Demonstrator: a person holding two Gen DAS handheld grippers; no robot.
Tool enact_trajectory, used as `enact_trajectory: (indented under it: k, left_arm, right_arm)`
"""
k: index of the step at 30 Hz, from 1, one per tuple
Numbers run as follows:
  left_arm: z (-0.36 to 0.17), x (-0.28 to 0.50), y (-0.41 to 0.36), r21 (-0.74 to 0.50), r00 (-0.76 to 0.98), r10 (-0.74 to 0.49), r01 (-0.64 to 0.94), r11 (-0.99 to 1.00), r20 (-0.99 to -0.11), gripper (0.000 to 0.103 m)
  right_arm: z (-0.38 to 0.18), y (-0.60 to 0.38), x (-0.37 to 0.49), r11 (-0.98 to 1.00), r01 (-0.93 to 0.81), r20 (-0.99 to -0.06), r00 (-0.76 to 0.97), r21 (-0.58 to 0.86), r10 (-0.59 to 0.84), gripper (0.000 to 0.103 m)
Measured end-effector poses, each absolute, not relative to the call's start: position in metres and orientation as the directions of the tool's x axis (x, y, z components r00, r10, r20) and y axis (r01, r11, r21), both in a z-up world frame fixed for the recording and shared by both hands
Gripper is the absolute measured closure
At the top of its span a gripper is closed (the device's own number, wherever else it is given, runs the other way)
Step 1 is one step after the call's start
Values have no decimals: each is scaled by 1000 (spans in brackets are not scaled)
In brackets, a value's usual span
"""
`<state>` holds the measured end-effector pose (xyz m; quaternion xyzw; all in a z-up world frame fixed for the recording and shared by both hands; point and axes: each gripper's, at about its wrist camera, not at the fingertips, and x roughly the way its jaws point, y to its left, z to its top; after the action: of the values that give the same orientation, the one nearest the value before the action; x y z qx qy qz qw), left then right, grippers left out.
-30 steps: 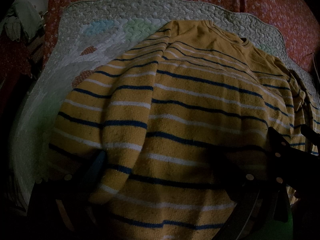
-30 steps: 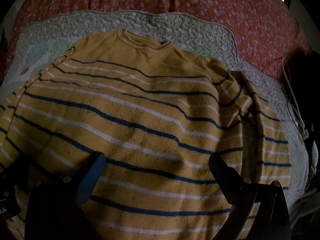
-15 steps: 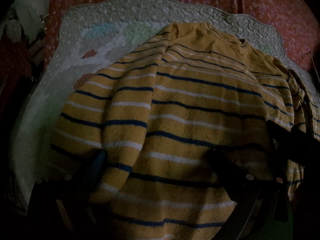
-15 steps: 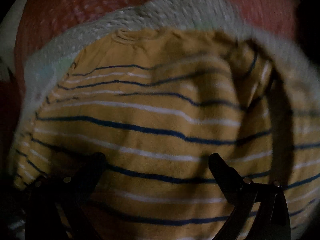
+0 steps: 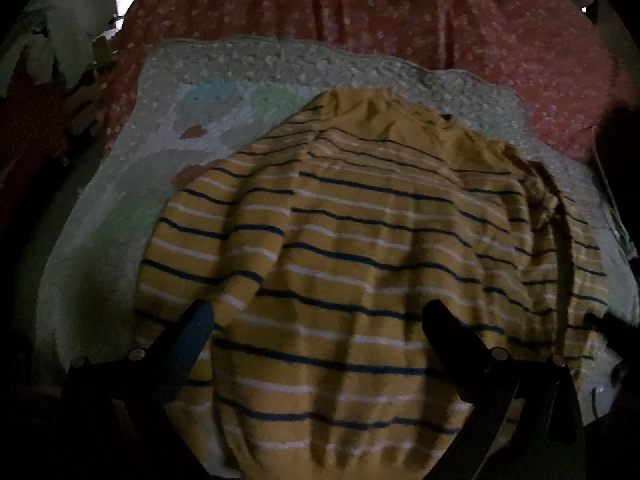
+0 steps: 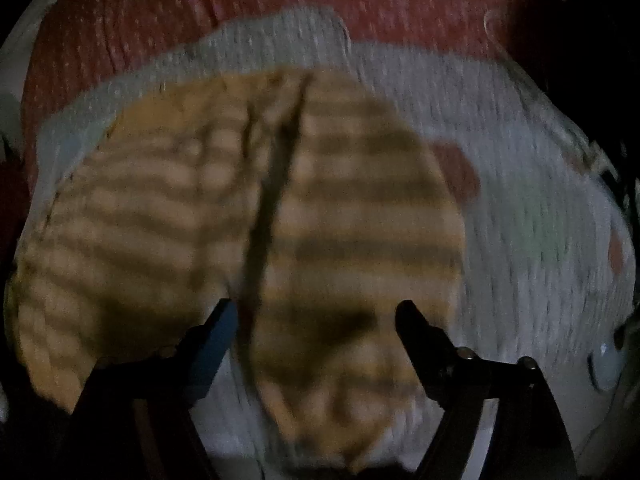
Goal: Fold small clothes
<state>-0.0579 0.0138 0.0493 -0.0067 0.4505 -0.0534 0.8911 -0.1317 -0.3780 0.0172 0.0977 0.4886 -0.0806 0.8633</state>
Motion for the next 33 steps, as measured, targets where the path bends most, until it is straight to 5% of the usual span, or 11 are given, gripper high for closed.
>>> enact_trajectory:
  k: [3,8,9,12,20,26,33]
  left_arm:
    - [50,-60,7,-86,580,-134,111,990,-803,0]
    - [49,-70,-3,-82,587,-159,156,984,-794,0]
    - [48,-72,-4,-76,586,-157,161,984,-795,0]
    - [48,-75,0,-57,596,-142,158,986,-790,0]
    - [51,-68,15,-104,605,-167,137,985,-779,0]
    - [53,-65,16,-125,603,-188,145,982,-775,0]
    - [67,-56,26,-113,652,-183,148,983,-736,0]
  right_arm:
    - [6,-359,-143,980,186,-870,492,74,-28,21]
    - [-30,-322,-136,984,86,-885,429,-157,-179,22]
    - [-33,-314,-136,969,57,-875,419,-240,-241,32]
    - [-9,-316,-137,969,48,-876,418,-244,-241,94]
    - [137,-492,-119,859,494,-754,511,-136,-414,94]
    - [164,-601,-92,698,707,-771,381,-113,-510,94]
    - [153,-549,-42,803,523,-819,569,286,-79,94]
